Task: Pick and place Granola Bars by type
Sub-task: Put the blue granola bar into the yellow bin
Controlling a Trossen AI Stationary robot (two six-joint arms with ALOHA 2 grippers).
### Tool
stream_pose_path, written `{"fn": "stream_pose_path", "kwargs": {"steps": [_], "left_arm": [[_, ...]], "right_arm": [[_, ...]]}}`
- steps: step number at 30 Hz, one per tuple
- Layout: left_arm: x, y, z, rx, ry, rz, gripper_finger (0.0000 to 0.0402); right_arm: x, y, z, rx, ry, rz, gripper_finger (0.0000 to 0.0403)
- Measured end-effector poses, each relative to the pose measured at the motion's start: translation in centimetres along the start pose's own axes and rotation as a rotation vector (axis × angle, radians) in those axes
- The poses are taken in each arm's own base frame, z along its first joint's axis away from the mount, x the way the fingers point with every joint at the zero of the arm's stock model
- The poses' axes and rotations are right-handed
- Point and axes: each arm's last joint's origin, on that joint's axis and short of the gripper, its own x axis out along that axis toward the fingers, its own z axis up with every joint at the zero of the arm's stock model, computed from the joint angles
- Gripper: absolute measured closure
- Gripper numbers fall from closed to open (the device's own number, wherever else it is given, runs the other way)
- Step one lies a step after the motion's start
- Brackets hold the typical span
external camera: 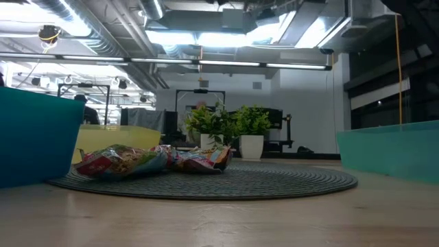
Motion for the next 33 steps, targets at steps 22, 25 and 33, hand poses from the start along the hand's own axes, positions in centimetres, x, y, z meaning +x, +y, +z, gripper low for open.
{"fn": "stream_pose_path", "kwargs": {"steps": [22, 25, 33], "left_arm": [[1.1, 1.2, -1.5, -0.129, 0.017, -0.109, 0.0294], [1.1, 1.2, -1.5, -0.116, 0.017, -0.108, 0.0343], [1.1, 1.2, -1.5, -0.101, 0.022, -0.100, 0.0383]], "right_arm": [[0.4, 0.1, 0.7, -0.030, -0.018, -0.049, 0.0347], [0.4, 0.0, 0.7, -0.025, -0.014, -0.054, 0.0346], [0.4, 0.0, 0.7, 0.000, -0.013, -0.058, 0.0342]]}}
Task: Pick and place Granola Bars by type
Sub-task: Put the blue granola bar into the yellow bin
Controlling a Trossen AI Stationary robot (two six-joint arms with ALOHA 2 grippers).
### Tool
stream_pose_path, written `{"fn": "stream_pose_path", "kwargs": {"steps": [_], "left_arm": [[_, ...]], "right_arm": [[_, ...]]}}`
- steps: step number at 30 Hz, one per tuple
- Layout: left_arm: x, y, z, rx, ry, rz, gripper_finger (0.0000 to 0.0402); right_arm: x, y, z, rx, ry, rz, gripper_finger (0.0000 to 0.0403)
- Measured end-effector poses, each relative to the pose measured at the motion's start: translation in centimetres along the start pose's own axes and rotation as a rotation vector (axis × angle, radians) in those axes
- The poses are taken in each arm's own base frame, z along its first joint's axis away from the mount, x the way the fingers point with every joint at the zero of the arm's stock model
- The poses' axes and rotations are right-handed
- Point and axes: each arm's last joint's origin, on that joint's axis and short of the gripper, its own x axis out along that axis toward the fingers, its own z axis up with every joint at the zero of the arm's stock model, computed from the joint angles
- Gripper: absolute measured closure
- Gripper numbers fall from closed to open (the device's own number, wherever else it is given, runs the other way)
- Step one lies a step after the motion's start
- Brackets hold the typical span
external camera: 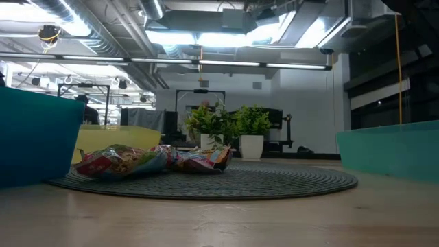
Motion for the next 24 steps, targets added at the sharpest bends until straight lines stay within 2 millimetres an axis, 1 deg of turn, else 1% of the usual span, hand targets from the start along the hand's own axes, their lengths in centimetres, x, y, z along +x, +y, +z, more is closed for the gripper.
{"fn": "stream_pose_path", "kwargs": {"steps": [3, 6, 11, 14, 16, 19, 24], "left_arm": [[-0.1, 0.1, 0.0, 0.018, 0.014, 0.026, 0.0380], [-0.4, 0.3, 0.1, 0.030, 0.026, 0.059, 0.0387], [-1.4, 1.1, 0.6, 0.028, 0.018, 0.077, 0.0389], [-2.3, 1.8, 0.8, 0.038, 0.048, 0.134, 0.0388], [-3.0, 2.4, 0.8, 0.062, 0.093, 0.193, 0.0388], [-4.2, 3.4, 1.1, 0.095, 0.214, 0.259, 0.0389], [-5.7, 4.7, 1.5, 0.095, 0.389, 0.268, 0.0389]], "right_arm": [[-0.1, 0.0, 0.0, 0.000, 0.014, -0.021, 0.0332], [-0.5, -0.1, 0.2, -0.004, 0.042, -0.071, 0.0313], [-2.1, 0.2, 1.1, -0.015, 0.069, -0.158, 0.0269], [-3.5, 0.5, 1.7, 0.007, 0.107, -0.225, 0.0245], [-4.5, 1.0, 1.9, 0.019, 0.137, -0.241, 0.0235], [-5.7, 1.7, 2.1, 0.063, 0.184, -0.246, 0.0229], [-6.9, 2.8, 1.6, 0.129, 0.292, -0.212, 0.0235]]}}
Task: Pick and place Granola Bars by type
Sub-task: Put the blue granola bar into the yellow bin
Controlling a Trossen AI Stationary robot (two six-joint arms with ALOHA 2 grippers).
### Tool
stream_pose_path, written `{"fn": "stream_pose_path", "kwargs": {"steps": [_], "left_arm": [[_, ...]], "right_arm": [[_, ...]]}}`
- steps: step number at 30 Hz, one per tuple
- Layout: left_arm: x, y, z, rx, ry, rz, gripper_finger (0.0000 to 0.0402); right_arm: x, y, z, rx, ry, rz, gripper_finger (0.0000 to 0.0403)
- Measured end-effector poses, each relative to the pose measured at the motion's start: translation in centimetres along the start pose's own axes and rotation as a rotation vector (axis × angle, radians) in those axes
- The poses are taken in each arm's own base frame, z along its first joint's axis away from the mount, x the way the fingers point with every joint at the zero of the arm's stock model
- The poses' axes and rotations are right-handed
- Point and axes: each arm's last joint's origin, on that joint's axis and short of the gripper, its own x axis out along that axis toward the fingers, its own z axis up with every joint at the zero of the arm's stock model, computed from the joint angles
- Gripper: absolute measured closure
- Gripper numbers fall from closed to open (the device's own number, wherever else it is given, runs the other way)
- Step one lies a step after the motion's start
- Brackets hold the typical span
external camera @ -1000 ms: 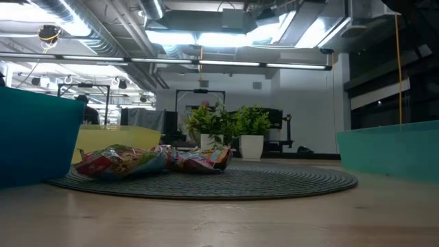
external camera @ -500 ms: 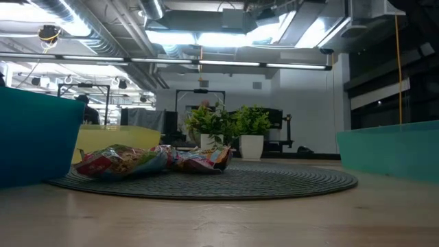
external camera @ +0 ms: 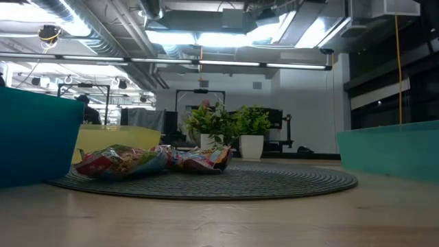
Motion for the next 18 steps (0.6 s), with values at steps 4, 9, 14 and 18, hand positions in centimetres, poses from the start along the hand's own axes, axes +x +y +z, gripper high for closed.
{"fn": "stream_pose_path", "kwargs": {"steps": [4, 9, 14, 18], "left_arm": [[-0.8, 0.9, -0.1, -0.006, 0.067, -0.031, 0.0388], [-1.2, 1.4, -0.7, -0.015, 0.150, -0.050, 0.0388], [-0.8, 1.0, -2.4, -0.024, 0.280, -0.128, 0.0387], [-0.1, 0.5, -3.8, -0.028, 0.430, -0.172, 0.0387]], "right_arm": [[-0.3, 0.5, -1.0, 0.032, 0.127, -0.001, 0.0244], [-0.4, 0.8, -1.5, 0.089, 0.191, 0.018, 0.0257], [-0.5, 1.0, -1.8, 0.117, 0.222, 0.034, 0.0265], [-0.5, 1.0, -1.9, 0.135, 0.230, 0.037, 0.0266]]}}
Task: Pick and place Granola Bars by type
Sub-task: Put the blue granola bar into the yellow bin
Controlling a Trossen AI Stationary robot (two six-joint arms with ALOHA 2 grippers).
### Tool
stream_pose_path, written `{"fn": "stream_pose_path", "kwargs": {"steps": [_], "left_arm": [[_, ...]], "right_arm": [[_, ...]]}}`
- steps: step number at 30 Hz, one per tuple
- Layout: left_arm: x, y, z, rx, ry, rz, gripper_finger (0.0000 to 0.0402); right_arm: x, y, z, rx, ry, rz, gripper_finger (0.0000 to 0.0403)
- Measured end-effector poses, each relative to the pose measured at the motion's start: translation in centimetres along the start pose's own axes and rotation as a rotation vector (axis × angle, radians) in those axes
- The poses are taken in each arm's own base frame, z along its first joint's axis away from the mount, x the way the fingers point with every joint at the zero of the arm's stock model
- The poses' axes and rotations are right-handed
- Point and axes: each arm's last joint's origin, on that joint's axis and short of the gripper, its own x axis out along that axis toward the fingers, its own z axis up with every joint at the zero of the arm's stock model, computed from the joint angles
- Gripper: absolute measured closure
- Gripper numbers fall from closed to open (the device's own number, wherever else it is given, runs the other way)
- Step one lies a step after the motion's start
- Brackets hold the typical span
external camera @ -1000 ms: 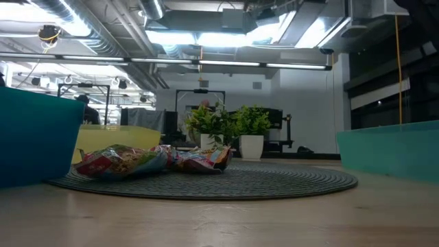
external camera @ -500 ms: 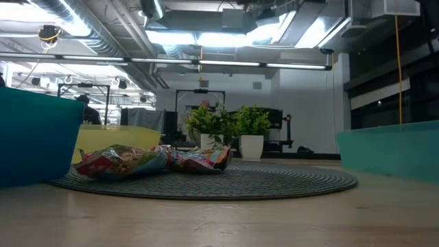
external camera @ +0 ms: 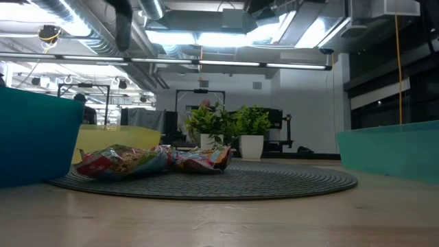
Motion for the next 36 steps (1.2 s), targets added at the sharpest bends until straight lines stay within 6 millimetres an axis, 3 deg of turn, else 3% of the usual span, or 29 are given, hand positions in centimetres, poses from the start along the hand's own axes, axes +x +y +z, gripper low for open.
{"fn": "stream_pose_path", "kwargs": {"steps": [9, 21, 36], "left_arm": [[2.1, -0.5, -1.4, 0.003, 0.224, -0.069, 0.0387], [7.2, -2.5, -5.8, 0.038, 0.403, -0.150, 0.0387], [12.4, -3.4, -11.9, 0.067, 0.619, -0.261, 0.0386]], "right_arm": [[0.4, 0.1, -0.1, 0.010, 0.007, 0.024, 0.0266], [3.4, 0.1, -1.3, -0.009, 0.092, 0.068, 0.0266], [2.9, 0.2, -1.2, -0.006, 0.078, 0.060, 0.0266]]}}
